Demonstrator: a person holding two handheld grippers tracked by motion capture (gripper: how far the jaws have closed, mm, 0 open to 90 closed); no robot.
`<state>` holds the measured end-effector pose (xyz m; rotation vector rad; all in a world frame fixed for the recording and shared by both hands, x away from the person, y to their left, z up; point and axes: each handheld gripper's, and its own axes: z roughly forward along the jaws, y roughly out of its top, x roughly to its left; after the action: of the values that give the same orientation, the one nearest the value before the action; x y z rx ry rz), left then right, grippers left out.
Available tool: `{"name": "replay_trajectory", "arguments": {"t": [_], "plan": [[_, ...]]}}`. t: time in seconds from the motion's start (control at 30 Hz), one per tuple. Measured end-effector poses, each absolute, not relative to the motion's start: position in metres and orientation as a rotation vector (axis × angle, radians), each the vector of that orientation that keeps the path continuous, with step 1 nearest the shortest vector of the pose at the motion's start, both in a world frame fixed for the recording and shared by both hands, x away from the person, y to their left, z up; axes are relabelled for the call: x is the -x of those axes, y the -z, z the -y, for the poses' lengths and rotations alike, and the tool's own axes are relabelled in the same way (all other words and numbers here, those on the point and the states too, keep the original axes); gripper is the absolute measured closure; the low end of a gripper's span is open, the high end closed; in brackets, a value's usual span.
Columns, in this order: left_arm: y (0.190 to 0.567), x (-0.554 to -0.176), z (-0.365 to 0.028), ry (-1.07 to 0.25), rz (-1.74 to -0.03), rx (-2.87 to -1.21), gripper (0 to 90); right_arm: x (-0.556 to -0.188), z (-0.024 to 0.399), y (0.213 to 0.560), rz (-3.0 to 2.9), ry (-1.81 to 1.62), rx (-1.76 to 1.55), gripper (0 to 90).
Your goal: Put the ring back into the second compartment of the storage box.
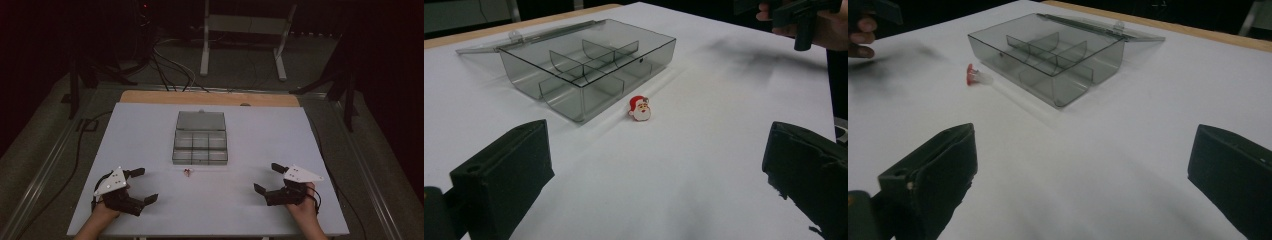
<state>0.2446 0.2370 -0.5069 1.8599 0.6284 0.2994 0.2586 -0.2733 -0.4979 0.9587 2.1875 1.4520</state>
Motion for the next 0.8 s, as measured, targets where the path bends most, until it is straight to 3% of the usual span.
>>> {"name": "replay_trajectory", "arguments": {"t": [0.8], "plan": [[0.508, -0.2456, -0.2364, -0.297, -0.63, -1.872, 0.8, -0.259, 0.2716, 0.4946, -2.189, -1.471, -0.953, 0.0]]}}
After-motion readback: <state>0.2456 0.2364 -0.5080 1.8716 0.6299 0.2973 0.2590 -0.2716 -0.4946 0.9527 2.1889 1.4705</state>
